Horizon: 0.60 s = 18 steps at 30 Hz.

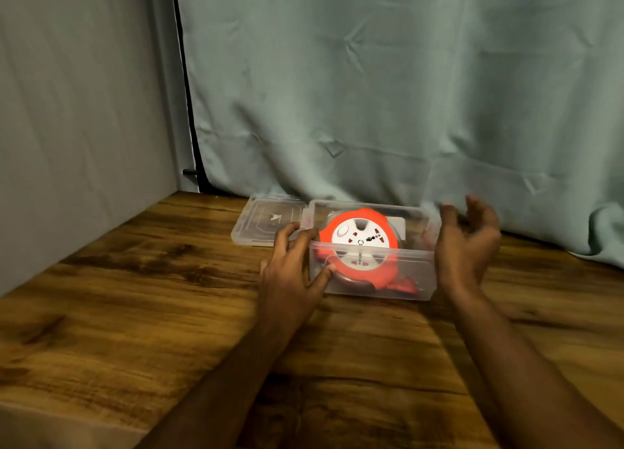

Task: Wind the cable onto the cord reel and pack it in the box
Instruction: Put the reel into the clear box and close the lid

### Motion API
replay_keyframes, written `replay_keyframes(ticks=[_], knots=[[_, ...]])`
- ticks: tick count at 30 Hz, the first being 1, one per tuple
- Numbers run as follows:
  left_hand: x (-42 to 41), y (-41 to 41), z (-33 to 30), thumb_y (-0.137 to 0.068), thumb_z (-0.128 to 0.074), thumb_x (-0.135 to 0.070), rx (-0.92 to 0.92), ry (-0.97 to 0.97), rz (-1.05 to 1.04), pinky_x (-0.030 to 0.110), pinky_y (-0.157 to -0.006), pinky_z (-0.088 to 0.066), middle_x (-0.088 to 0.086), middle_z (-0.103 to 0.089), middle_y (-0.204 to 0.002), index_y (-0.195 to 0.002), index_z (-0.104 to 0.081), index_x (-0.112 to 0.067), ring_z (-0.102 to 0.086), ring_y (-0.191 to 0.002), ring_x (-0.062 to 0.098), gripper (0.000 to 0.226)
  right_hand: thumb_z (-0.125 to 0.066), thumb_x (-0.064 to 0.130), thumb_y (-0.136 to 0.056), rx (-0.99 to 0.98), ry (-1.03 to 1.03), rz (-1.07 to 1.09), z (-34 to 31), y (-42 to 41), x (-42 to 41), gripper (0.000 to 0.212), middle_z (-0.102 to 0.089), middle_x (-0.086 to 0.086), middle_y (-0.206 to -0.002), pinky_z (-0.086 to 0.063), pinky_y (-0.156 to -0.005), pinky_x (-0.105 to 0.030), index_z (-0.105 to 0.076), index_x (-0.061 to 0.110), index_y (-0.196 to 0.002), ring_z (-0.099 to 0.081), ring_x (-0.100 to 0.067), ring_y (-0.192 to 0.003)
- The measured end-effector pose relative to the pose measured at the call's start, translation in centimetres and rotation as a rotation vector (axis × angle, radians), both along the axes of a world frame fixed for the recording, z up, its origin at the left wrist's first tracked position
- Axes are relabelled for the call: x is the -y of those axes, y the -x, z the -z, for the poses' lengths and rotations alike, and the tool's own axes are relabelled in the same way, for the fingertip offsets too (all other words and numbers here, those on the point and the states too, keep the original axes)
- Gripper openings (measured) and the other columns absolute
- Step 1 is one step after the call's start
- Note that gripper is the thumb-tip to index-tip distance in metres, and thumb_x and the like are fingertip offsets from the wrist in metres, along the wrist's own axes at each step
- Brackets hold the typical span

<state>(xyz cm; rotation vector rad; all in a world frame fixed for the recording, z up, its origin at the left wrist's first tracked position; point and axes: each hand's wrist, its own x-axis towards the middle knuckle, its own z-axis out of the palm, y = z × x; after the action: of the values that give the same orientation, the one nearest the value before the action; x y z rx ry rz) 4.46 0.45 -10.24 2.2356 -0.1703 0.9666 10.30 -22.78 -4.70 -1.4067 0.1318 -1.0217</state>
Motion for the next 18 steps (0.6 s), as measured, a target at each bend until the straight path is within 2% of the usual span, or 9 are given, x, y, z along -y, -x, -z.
replay_keyframes(ticks=[1,4,5,7,8,10,13,16,18], knots=[[0.0,0.2,-0.1,-0.083,-0.07,-0.051,0.025,0.006,0.008,0.042,-0.1,-0.049,-0.005,-0.044,-0.146,-0.132,-0.052,-0.031,-0.047,-0.129,0.012,0.057,-0.073,0.034,-0.086,-0.013,-0.084,-0.056,1.4,0.3,-0.3,0.043,-0.069,-0.003,-0.126,-0.054,-0.103,-0.041,-0.066,0.018,-0.125,-0.065,-0.019,-0.118],[0.1,0.6,-1.0,-0.097,-0.051,-0.052,0.08,0.187,0.075,0.015,-0.094,-0.042,-0.014,-0.052,-0.13,-0.129,-0.051,-0.036,-0.052,-0.117,-0.003,0.035,-0.07,0.026,-0.094,-0.009,-0.297,-0.21,3.7,0.9,-1.1,0.036,-0.074,-0.007,-0.12,-0.059,-0.074,-0.023,-0.069,0.014,-0.127,-0.072,-0.017,-0.099],[-0.3,0.3,-1.2,-0.102,-0.044,-0.05,0.078,0.279,0.083,0.014,-0.093,-0.042,-0.017,-0.054,-0.128,-0.13,-0.052,-0.036,-0.053,-0.115,-0.005,0.033,-0.068,0.023,-0.095,-0.001,-0.299,-0.211,3.9,0.8,-1.1,0.035,-0.074,-0.007,-0.119,-0.058,-0.07,-0.02,-0.069,0.014,-0.129,-0.072,-0.016,-0.097],[-1.5,-0.9,-1.6,-0.105,-0.037,-0.044,0.096,0.322,0.018,0.029,-0.095,-0.05,-0.012,-0.06,-0.127,-0.128,-0.057,-0.031,-0.057,-0.114,0.005,0.033,-0.066,0.022,-0.097,0.013,-0.24,-0.18,4.3,0.9,-0.9,0.035,-0.074,-0.006,-0.12,-0.057,-0.071,-0.018,-0.069,0.013,-0.13,-0.072,-0.015,-0.099],[-2.4,-1.8,-2.0,-0.105,-0.041,-0.038,0.075,0.251,-0.049,0.039,-0.096,-0.051,-0.007,-0.062,-0.126,-0.125,-0.06,-0.03,-0.059,-0.114,0.012,0.03,-0.064,0.022,-0.098,0.017,-0.218,-0.161,4.3,1.1,-0.9,0.034,-0.074,-0.005,-0.12,-0.057,-0.07,-0.017,-0.069,0.013,-0.131,-0.072,-0.014,-0.098],[-4.0,-3.6,-2.3,-0.097,-0.055,-0.022,-0.123,0.014,-0.167,0.049,-0.103,-0.047,-0.003,-0.059,-0.134,-0.125,-0.061,-0.032,-0.056,-0.121,0.019,0.03,-0.062,0.02,-0.099,0.014,-0.201,-0.132,4.3,1.4,-0.9,0.035,-0.073,-0.006,-0.121,-0.06,-0.074,-0.022,-0.068,0.012,-0.132,-0.071,-0.014,-0.099],[-5.7,-5.4,-1.6,-0.087,-0.067,-0.015,-0.437,-0.188,-0.254,0.049,-0.109,-0.042,-0.003,-0.053,-0.141,-0.132,-0.058,-0.032,-0.05,-0.129,0.021,0.05,-0.062,0.023,-0.098,-0.002,-0.177,-0.121,4.6,1.3,-0.8,0.037,-0.073,-0.008,-0.122,-0.062,-0.089,-0.04,-0.067,0.011,-0.133,-0.071,-0.022,-0.108],[-7.0,-6.3,-1.3,-0.089,-0.067,-0.026,-0.412,-0.311,-0.304,0.044,-0.096,-0.05,-0.001,-0.063,-0.117,-0.107,-0.064,-0.033,-0.057,-0.106,0.018,0.019,-0.061,0.027,-0.096,0.016,-0.134,-0.115,4.5,1.7,-1.0,0.042,-0.072,-0.011,-0.123,-0.061,-0.09,-0.043,-0.066,0.01,-0.133,-0.071,-0.027,-0.11],[-7.4,-6.2,-2.1,-0.091,-0.064,-0.031,-0.376,-0.429,-0.306,0.044,-0.096,-0.045,-0.004,-0.063,-0.107,-0.096,-0.061,-0.035,-0.057,-0.101,0.017,0.007,-0.059,0.025,-0.097,0.025,-0.106,-0.12,4.5,1.9,-1.0,0.042,-0.071,-0.013,-0.125,-0.063,-0.085,-0.034,-0.064,0.008,-0.135,-0.07,-0.026,-0.109]])
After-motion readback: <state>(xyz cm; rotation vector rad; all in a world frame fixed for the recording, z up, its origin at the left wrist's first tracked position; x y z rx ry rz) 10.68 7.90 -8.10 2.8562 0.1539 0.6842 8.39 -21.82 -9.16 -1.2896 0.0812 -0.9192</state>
